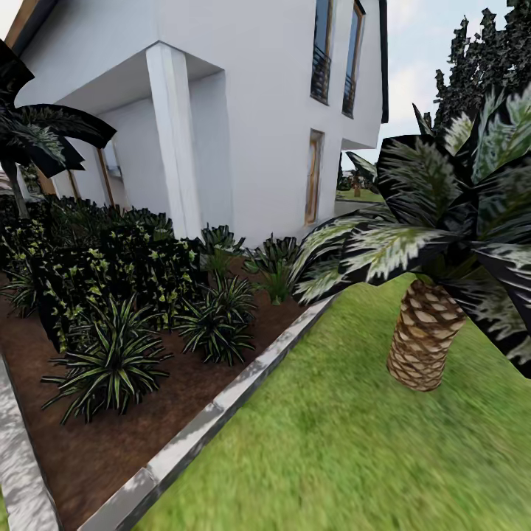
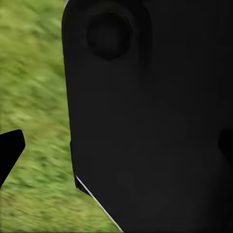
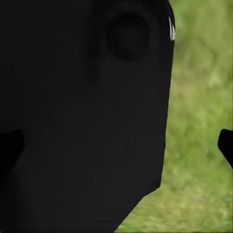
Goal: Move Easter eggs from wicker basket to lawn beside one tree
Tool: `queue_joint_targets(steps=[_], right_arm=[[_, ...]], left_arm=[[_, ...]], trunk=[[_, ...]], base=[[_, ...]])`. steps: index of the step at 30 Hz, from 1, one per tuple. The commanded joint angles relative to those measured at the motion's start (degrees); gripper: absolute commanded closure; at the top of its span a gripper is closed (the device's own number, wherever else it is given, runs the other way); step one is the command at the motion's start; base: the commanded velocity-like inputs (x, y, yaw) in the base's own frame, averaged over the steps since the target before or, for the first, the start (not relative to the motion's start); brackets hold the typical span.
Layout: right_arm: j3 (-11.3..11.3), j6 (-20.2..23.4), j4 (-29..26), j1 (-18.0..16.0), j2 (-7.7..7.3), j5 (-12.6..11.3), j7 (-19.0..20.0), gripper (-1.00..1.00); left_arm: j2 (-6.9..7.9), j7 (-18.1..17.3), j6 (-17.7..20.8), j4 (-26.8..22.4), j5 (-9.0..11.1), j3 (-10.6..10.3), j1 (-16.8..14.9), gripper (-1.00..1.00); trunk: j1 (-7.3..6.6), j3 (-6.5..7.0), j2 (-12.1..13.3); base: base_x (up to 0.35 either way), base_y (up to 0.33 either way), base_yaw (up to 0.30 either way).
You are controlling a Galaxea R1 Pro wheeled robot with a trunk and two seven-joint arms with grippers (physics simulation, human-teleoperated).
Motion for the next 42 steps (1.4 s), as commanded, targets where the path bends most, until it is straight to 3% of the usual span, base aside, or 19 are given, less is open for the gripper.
queue_joint_targets(steps=[1,11,24,42], right_arm=[[0.33,-0.33,-0.33,-0.34,-0.01,0.33,0.33,-1.00],[-0.05,-3.54,-1.65,-2.71,0.12,-0.88,-0.22,-1.00],[-0.10,-7.61,-1.52,-2.73,-0.25,-1.08,-0.44,-1.00],[0.08,-7.66,-1.34,-2.73,-0.26,-1.05,-0.44,-1.00]], left_arm=[[-0.33,-0.33,-0.33,-0.33,0.33,0.33,0.18,-1.00],[-3.43,-0.62,-1.30,-3.55,3.43,2.90,-0.26,-1.00],[-3.35,-0.62,-1.32,-5.79,4.04,4.05,-0.27,-1.00],[-3.27,-0.62,-1.30,-5.80,4.06,4.32,-0.27,-1.00]], trunk=[[0.00,-0.03,-0.01],[0.00,-0.21,-0.01],[0.00,-1.43,-0.01],[0.00,-3.14,-0.01]], base=[[0.000,0.000,0.000],[0.000,0.000,0.000],[0.000,0.000,-0.020],[0.000,0.000,-0.101]])
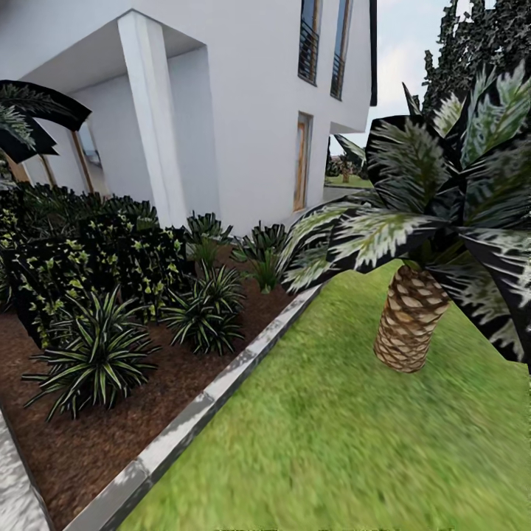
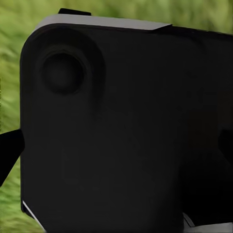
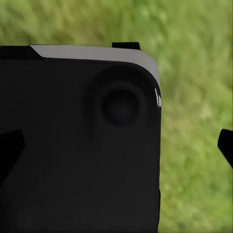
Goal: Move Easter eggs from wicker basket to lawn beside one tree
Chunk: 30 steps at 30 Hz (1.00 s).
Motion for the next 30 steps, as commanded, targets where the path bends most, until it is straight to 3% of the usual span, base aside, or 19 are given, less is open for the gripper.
queue_joint_targets(steps=[1,30], right_arm=[[0.02,-0.20,0.07,-0.04,-0.03,-0.10,-0.04,-1.00],[0.02,-0.19,0.17,-0.04,-0.11,-0.19,-0.04,-1.00]], left_arm=[[-0.02,-0.06,-0.13,0.03,0.37,0.35,-0.03,-1.00],[-0.06,-0.06,-0.14,0.02,0.36,0.34,-0.02,-1.00]], trunk=[[-0.01,-0.15,-0.03],[-0.01,-2.53,-0.03]], base=[[0.000,0.000,-0.114],[0.000,0.000,-0.166]])
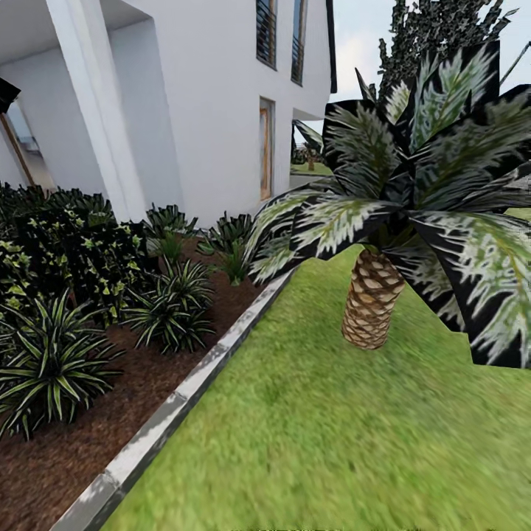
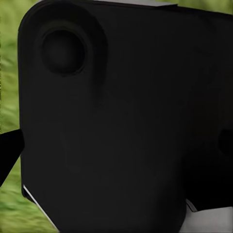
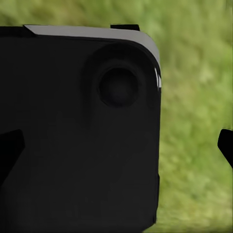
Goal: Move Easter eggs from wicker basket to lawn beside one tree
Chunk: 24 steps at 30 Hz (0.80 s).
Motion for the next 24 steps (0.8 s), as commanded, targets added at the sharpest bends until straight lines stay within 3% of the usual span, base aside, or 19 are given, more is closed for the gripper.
queue_joint_targets(steps=[1,24], right_arm=[[0.02,-0.20,0.07,-0.04,-0.01,-0.11,-0.04,-1.00],[0.02,-0.24,0.07,-0.04,-0.48,-0.11,0.36,-1.00]], left_arm=[[0.00,-0.06,-0.13,0.03,0.38,0.36,-0.02,-1.00],[0.03,-0.06,-0.13,0.03,0.38,0.36,-0.03,-1.00]], trunk=[[-0.01,-0.12,-0.03],[-0.01,-0.37,-0.03]], base=[[0.000,0.000,-0.205],[0.000,0.000,-0.282]])
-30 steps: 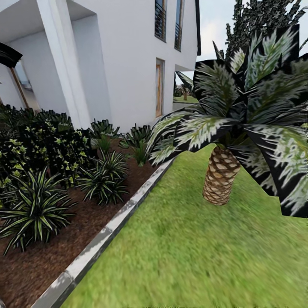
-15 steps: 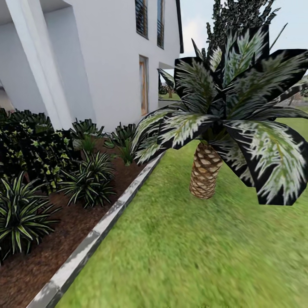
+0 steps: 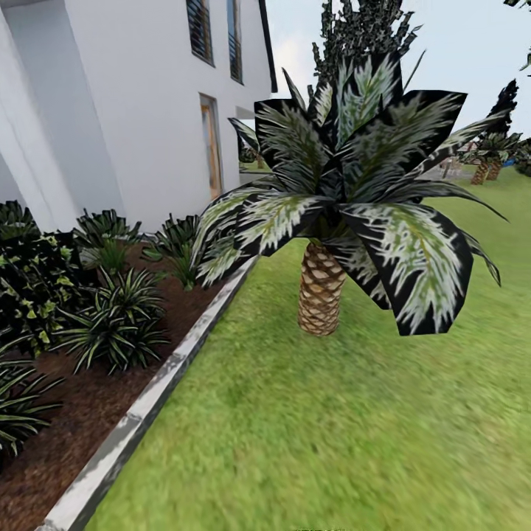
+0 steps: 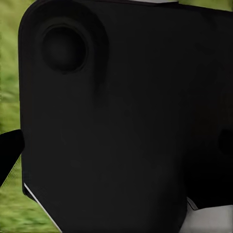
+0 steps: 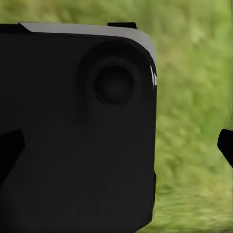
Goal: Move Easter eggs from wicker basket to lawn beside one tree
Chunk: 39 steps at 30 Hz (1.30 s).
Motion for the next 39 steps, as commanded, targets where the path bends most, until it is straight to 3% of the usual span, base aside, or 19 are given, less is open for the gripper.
queue_joint_targets(steps=[1,39], right_arm=[[0.02,-0.22,0.08,-0.03,-0.01,-0.09,0.00,-1.00],[0.02,-0.26,0.08,-0.05,-0.12,-0.02,0.03,-1.00]], left_arm=[[-0.02,-0.06,-0.13,0.02,0.38,0.36,-0.01,-1.00],[-0.09,-0.06,-0.13,0.02,0.38,0.36,-0.01,-1.00]], trunk=[[0.00,-0.05,-0.03],[0.00,-0.05,-0.03]], base=[[0.000,0.000,-0.295],[0.000,0.000,-0.295]])
